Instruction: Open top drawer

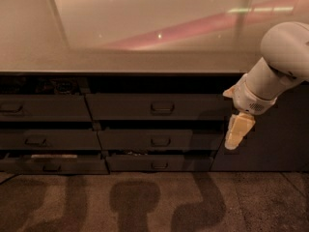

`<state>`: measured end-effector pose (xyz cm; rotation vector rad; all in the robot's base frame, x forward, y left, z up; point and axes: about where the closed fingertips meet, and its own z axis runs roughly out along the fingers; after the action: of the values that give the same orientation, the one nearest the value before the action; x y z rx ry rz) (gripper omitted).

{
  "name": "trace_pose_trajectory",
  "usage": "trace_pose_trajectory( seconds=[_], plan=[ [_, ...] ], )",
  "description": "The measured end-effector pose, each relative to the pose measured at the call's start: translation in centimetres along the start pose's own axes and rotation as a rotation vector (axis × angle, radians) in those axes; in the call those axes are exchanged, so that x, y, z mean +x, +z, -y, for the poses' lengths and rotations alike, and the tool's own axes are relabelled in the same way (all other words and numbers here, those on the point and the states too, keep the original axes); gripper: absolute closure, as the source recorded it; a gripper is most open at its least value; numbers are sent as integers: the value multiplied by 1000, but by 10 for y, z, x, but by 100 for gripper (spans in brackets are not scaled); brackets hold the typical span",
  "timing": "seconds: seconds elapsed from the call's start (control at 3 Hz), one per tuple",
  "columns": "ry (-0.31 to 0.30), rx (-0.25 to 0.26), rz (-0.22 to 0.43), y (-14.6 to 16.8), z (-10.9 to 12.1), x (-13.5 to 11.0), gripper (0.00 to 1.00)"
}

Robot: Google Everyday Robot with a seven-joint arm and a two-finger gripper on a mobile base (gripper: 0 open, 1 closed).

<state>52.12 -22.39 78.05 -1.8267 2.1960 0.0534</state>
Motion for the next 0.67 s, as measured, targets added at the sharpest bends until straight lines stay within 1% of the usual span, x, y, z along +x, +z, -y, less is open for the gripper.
trace_pose_trajectory(
  seconds=[0.33, 0.67],
  plan=[
    [-3, 0, 0, 0, -1, 0, 0],
    [-52, 52, -10, 4, -16, 1, 0]
  ],
)
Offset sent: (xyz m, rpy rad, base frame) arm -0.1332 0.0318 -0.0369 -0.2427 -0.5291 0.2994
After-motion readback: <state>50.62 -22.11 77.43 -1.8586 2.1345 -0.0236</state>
